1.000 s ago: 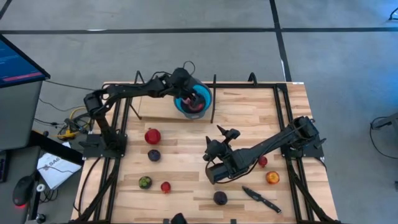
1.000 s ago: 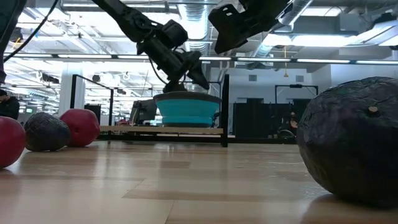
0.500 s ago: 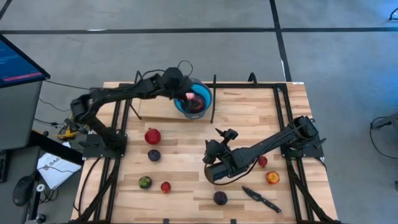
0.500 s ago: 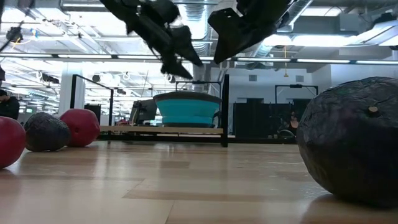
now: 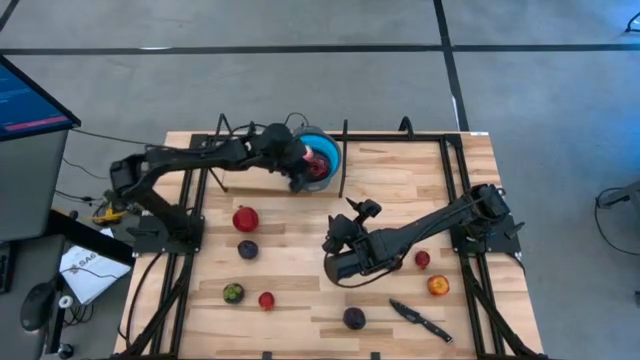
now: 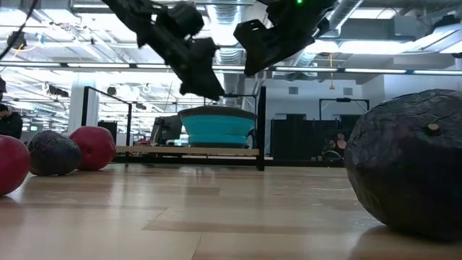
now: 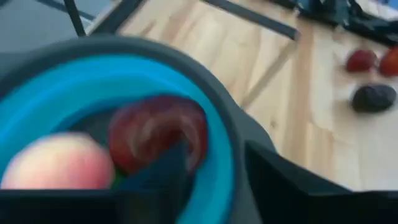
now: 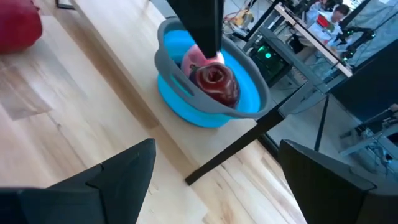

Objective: Pick & Place Fruit
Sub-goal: Put the red apple into the blue strainer bowl on the shelf

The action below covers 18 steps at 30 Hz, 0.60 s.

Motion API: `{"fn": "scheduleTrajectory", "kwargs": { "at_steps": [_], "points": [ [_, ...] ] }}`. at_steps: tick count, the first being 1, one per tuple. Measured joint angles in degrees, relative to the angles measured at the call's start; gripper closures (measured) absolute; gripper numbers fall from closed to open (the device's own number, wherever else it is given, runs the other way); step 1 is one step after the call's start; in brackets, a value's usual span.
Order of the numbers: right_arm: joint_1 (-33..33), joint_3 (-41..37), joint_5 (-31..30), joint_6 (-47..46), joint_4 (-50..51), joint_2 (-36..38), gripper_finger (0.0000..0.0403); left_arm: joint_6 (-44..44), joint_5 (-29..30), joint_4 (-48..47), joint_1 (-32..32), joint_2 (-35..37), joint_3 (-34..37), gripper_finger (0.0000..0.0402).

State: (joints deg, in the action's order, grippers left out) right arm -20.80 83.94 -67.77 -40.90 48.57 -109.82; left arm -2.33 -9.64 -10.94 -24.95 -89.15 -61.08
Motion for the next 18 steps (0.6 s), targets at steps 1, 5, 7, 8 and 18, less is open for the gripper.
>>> {"fn": "scheduleTrajectory", "kwargs": {
  "at_steps": [1, 5, 7, 8, 18],
  "points": [
    [-0.01, 0.02, 0.03, 0.65, -0.54, 0.00, 0.0068, -0.04, 0.14, 1.24, -0.08, -1.11, 0.00, 0.0278],
    [-0.11, 0.00, 0.07, 2.99, -2.15, 0.00, 0.0068, -0.05, 0.67, 3.56, -1.09, -4.69, 0.02, 0.0364],
    [-0.13, 0.00, 0.17, 3.65, -2.92, 0.00, 0.0068, -0.04, 1.29, 5.66, -1.59, -5.70, 0.02, 0.0391],
    [-0.13, 0.00, 0.17, 3.84, -2.96, 0.00, 0.0068, -0.06, 1.74, 6.88, -1.77, -6.08, 0.02, 0.0394],
    [-0.13, 0.00, 0.22, 3.88, -2.94, 0.00, 0.0068, 3.68, 9.93, 18.00, -3.13, -6.57, 0.00, 0.0391]
  ]
}}
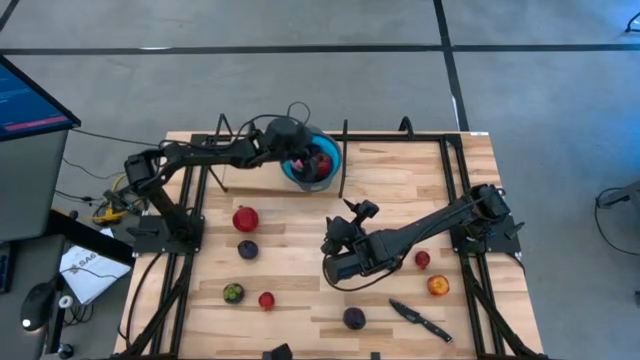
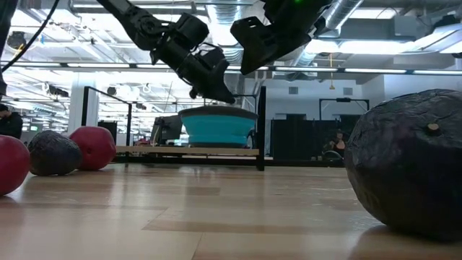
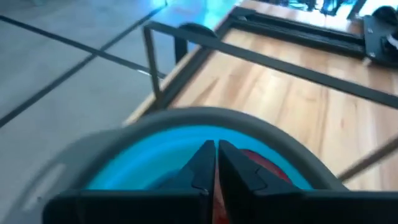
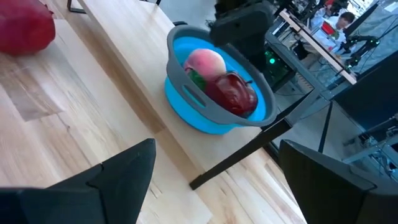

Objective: Pick & Place Fruit
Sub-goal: Put the red apple into the blue strainer bowl on the shelf, then put the black plum into the blue strainer bowl on the shelf

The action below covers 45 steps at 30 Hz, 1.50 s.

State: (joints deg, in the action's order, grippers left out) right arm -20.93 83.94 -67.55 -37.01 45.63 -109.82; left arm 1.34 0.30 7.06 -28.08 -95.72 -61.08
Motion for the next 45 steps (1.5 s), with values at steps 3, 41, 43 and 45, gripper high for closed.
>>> {"fn": "scheduleTrajectory", "kwargs": {
  "at_steps": [3, 41, 43, 45],
  "points": [
    [-0.30, 0.00, 0.00, 0.00, 0.00, 0.00, 0.0068, 0.15, 0.32, -0.11, -0.67, 0.00, 0.00, 0.0398],
    [-8.66, -34.71, 62.84, -9.48, 1.18, 32.97, 0.0089, -15.81, 9.64, 13.89, 30.03, 43.12, 43.09, 0.0400],
    [-7.84, -38.33, 63.08, -9.46, -0.06, 35.24, 0.0088, -15.80, 9.64, 13.99, 30.04, 43.12, 43.10, 0.0400],
    [-6.83, -41.61, 62.98, -9.40, -1.77, 37.21, 0.0085, -15.80, 9.69, 14.46, 30.04, 43.12, 43.10, 0.0400]
  ]
}}
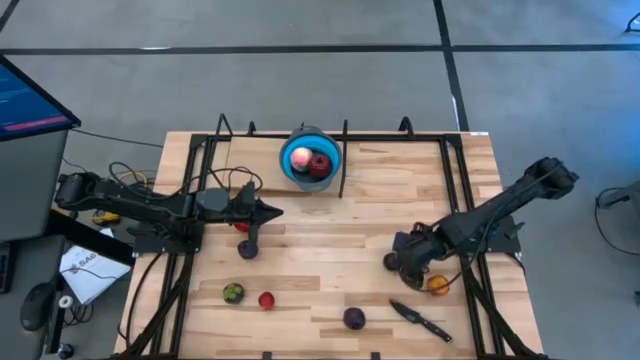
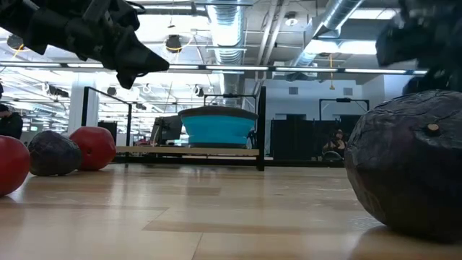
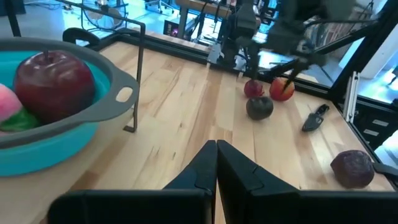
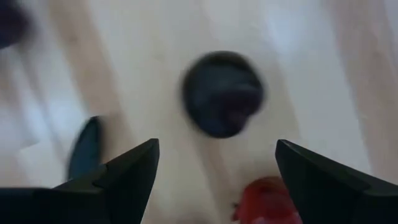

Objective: Pick & Place Fruit
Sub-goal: Put the black plum into the blue strainer bowl on the shelf

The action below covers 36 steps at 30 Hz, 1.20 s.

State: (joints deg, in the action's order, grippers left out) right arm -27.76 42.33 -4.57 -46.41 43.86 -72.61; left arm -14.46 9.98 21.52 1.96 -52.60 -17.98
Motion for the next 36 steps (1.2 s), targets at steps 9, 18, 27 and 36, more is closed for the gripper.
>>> {"fn": "scheduleTrajectory", "kwargs": {
  "at_steps": [9, 18, 27, 36],
  "points": [
    [2.96, -10.38, 0.05, 8.81, -18.56, 1.28, 0.0076, 0.00, 2.67, 2.26, -0.05, 0.00, 0.00, 0.0400],
    [5.01, -10.95, 0.68, 16.48, -24.03, -5.33, 0.0061, 0.13, 3.82, 3.12, -0.09, 0.00, 0.00, 0.0400],
    [5.08, -10.88, 3.59, 14.11, -24.98, -7.06, 0.0101, 0.23, 4.04, 3.47, -0.09, 0.00, 0.00, 0.0400],
    [8.48, -2.76, 2.77, 11.88, -31.42, -8.16, 0.0169, 0.52, 4.02, 3.54, -0.09, 0.00, 0.00, 0.0400]
  ]
}}
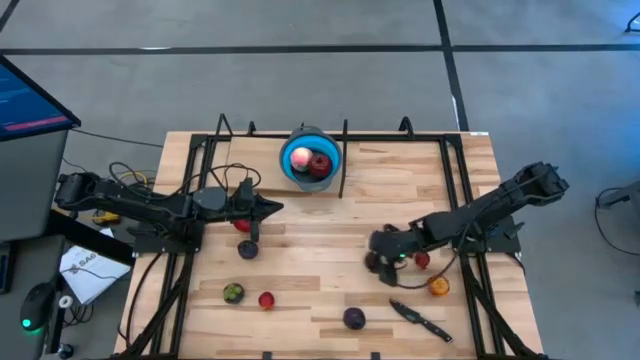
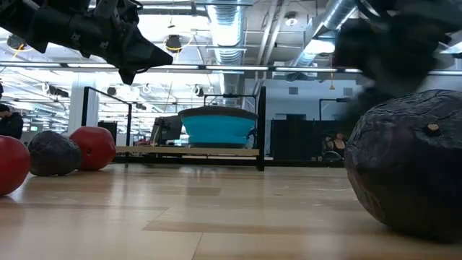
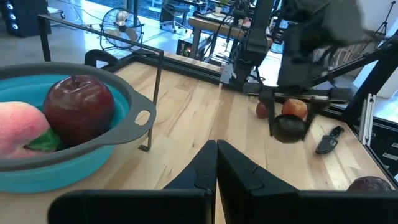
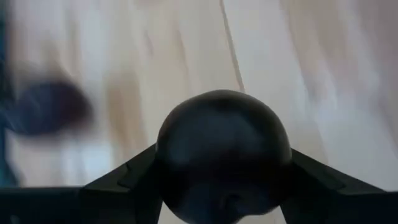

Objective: Pick & Place Fruit
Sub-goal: Put the black plum into the blue strainer bowl on the shelf

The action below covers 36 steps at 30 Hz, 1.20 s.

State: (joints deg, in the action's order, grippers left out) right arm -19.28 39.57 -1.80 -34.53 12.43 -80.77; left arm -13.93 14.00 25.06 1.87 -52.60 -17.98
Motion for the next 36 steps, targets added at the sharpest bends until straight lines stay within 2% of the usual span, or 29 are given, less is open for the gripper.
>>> {"fn": "scheduleTrajectory", "kwargs": {
  "at_steps": [3, 7, 10, 13, 19, 21, 23, 30, 36],
  "points": [
    [2.46, 5.80, -5.59, 1.96, -5.76, -3.89, 0.0169, 0.02, -0.02, 0.02, 0.00, 0.00, 0.00, 0.0400],
    [6.82, 16.13, -12.48, 8.27, -12.66, -12.62, 0.0163, 0.06, -0.05, 0.06, 0.00, 0.00, 0.00, 0.0400],
    [10.26, 26.71, -13.49, 14.07, -12.10, -18.99, 0.0163, 0.02, -0.33, 0.41, 0.00, 0.00, -0.02, 0.0400],
    [13.98, 39.64, -13.53, 18.68, -2.90, -23.43, 0.0163, 0.01, -1.34, 0.34, 0.06, 0.00, -0.02, 0.0400],
    [23.51, 65.00, -13.43, 22.87, 24.06, -30.69, 0.0162, 0.07, -2.47, -0.16, 0.88, 0.00, -0.02, 0.0400],
    [27.24, 71.66, -12.58, 23.25, 32.53, -33.40, 0.0162, 0.07, -2.47, -0.18, 1.19, 0.00, -0.02, 0.0400],
    [31.08, 77.17, -10.82, 24.26, 36.64, -36.63, 0.0162, 0.11, -2.47, -0.39, 1.22, 0.00, -0.02, 0.0400],
    [40.20, 88.32, -8.15, 24.72, 43.97, -48.05, 0.0162, 0.13, -2.47, -0.66, 1.22, -0.01, -0.02, 0.0400],
    [42.75, 90.66, -7.04, 23.06, 47.08, -51.93, 0.0160, 0.13, -2.47, -0.64, 1.22, -0.02, -0.02, 0.0400]
  ]
}}
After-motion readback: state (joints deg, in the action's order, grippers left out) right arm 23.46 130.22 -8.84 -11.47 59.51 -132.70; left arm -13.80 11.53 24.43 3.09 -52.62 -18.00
